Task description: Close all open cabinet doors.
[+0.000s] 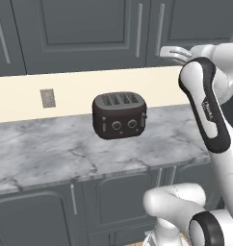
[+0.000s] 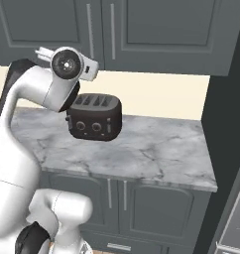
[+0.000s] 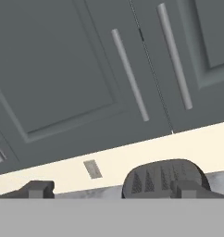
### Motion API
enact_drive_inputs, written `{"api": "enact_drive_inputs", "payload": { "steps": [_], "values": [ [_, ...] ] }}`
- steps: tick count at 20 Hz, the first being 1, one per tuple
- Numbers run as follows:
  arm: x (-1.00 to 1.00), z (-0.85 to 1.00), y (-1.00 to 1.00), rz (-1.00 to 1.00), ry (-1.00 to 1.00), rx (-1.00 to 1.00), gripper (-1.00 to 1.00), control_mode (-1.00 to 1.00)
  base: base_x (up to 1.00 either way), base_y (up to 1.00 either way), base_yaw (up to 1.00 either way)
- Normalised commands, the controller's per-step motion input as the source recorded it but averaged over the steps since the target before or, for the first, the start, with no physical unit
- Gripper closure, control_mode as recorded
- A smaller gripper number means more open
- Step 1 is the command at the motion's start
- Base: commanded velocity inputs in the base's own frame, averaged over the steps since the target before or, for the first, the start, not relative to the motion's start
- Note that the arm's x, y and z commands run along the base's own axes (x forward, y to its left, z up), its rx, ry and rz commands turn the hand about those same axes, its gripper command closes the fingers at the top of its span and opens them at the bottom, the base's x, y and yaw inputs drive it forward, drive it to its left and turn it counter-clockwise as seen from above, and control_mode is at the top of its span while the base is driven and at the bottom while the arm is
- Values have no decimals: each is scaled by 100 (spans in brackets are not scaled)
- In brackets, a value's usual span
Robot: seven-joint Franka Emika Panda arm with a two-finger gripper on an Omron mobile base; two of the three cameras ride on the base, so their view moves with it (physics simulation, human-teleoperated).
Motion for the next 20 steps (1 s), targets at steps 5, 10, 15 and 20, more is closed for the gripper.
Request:
{"api": "enact_drive_inputs", "payload": {
  "steps": [5, 10, 15, 20],
  "values": [
    [-100, 12, 17, 0, 9, 0, -100, -100, 0, 0, 0],
    [-100, 28, 8, 0, 0, 0, -100, -100, 0, 0, 0],
    [-100, 37, 0, 0, -5, 0, -100, -100, 0, 0, 0],
    [-82, 12, 9, 0, -2, 0, -100, -100, 0, 0, 0]
  ]
}}
